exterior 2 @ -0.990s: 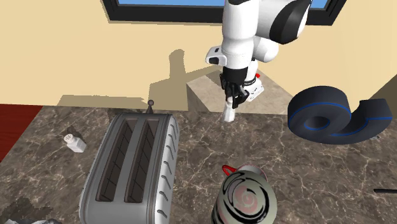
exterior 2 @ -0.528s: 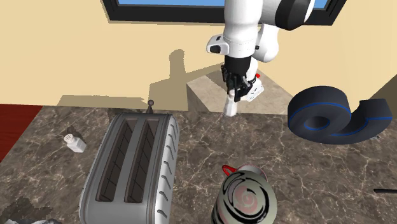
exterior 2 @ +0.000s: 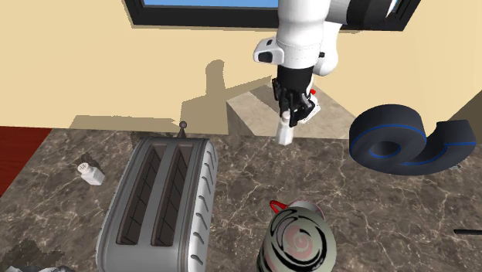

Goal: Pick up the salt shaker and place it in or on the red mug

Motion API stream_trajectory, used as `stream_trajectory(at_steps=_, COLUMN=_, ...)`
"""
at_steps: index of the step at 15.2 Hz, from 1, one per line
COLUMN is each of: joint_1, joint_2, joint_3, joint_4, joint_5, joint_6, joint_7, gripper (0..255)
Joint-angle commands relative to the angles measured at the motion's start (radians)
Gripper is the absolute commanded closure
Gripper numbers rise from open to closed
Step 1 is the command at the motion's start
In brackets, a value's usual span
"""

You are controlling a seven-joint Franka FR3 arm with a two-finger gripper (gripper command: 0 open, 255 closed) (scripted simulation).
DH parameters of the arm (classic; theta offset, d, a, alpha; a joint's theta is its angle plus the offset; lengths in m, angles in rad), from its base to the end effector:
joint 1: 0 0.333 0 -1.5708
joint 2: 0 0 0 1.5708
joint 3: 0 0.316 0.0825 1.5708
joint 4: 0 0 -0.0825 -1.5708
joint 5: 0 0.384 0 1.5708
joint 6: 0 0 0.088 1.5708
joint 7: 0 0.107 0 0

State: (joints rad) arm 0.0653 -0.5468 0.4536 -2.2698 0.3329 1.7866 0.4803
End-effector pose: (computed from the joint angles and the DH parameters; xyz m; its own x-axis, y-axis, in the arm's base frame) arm 0.3277 0.2490 0.5420 0.9961 -0.0849 -0.0254 -0.0869 -0.9916 -0.0957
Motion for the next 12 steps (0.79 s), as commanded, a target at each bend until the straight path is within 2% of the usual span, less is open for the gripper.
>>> stream_trajectory(at_steps=1, joint_1=-0.006, joint_2=0.066, joint_3=0.042, joint_4=0.068, joint_5=-0.008, joint_6=0.008, joint_7=0.047, gripper=255)
stream_trajectory(at_steps=7, joint_1=-0.031, joint_2=0.295, joint_3=0.173, joint_4=0.300, joint_5=-0.090, joint_6=0.018, joint_7=0.204, gripper=255)
stream_trajectory(at_steps=12, joint_1=-0.017, joint_2=0.531, joint_3=0.278, joint_4=0.533, joint_5=-0.238, joint_6=-0.005, joint_7=0.368, gripper=255)
